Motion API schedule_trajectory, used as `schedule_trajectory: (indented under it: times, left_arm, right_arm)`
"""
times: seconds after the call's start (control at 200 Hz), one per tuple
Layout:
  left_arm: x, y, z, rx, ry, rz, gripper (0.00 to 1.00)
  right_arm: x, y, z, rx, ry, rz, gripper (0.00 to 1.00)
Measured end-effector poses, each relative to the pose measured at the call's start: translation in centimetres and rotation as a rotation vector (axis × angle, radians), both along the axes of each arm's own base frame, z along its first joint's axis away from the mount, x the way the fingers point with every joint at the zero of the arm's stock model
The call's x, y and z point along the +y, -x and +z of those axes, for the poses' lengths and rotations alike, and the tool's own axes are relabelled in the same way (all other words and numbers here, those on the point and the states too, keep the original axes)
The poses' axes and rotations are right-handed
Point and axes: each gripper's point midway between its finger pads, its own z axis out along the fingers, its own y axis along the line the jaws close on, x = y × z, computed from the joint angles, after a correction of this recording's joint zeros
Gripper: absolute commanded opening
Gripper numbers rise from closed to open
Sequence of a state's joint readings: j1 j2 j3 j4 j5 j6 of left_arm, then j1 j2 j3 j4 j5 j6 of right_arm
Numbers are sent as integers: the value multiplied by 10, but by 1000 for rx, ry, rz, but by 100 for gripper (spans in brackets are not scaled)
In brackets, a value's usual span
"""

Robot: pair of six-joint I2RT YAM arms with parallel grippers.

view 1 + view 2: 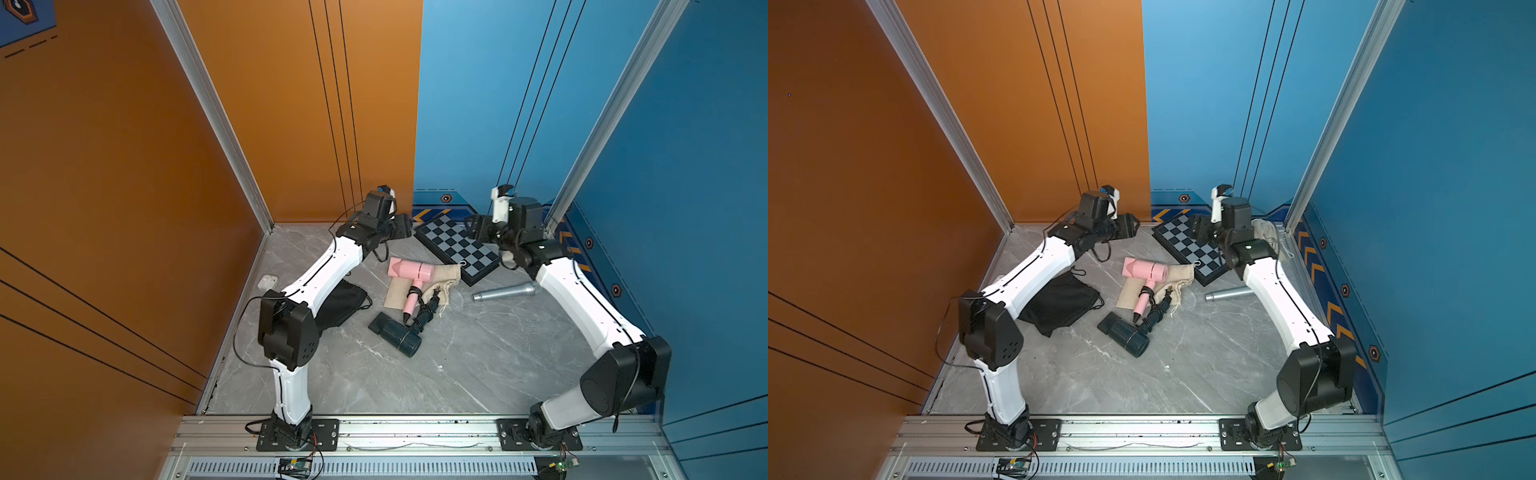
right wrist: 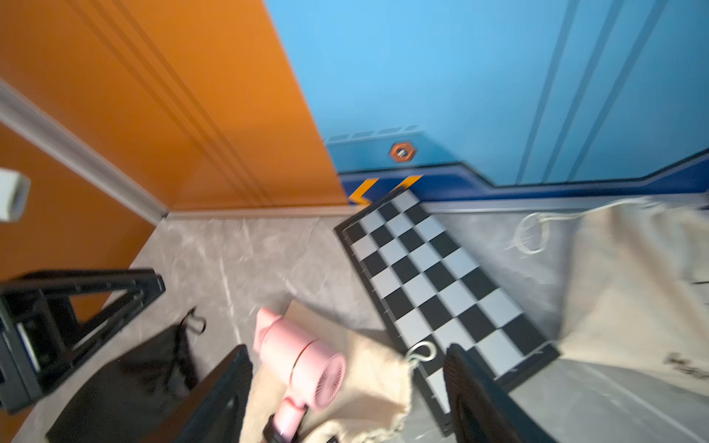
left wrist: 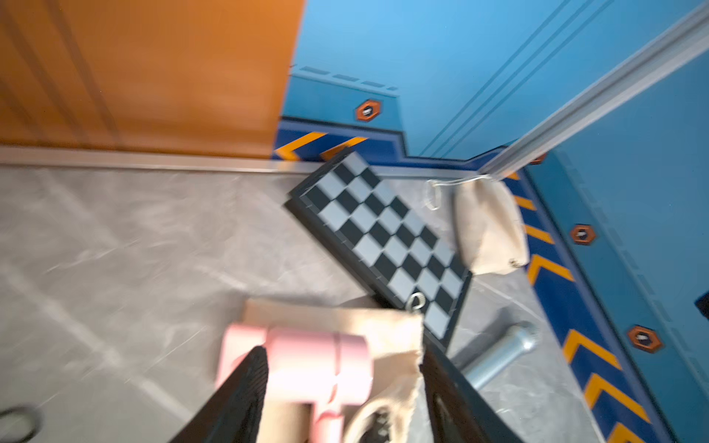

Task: Pack away hair dryers
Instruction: Place the drawstrings on both sides at the corner of the board, then pick up the hair dryer from the center of the board.

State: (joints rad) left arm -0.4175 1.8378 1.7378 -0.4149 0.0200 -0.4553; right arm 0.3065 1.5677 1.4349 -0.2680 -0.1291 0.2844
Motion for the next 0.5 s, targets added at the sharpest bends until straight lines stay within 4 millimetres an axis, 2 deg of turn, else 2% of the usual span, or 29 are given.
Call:
schedule_trajectory:
  times: [0.11,0.19,0.325,0.335,0.355,0.5]
  left_arm:
    - [58,22,-9,39,-70,101,70]
    - [85,43,-10,55,-96,142,77]
    - [102,78,-21,86,-109,154,85]
    - [103,80,-22,88,-111,152,89]
    - [105,85,-26,99,-111,155,91]
    - [111,115,-55,179,-108,151,94]
  right_arm:
    - [35,8,-43,88,31,74,81]
    - [53,18,-65,133,48,113,81]
    - [83,43,-90,203,69,181,83]
    - [85,45,-91,208,70,183,83]
    - [89,49,-94,217,73,191,83]
    - [107,83,-121,307,122,226,86]
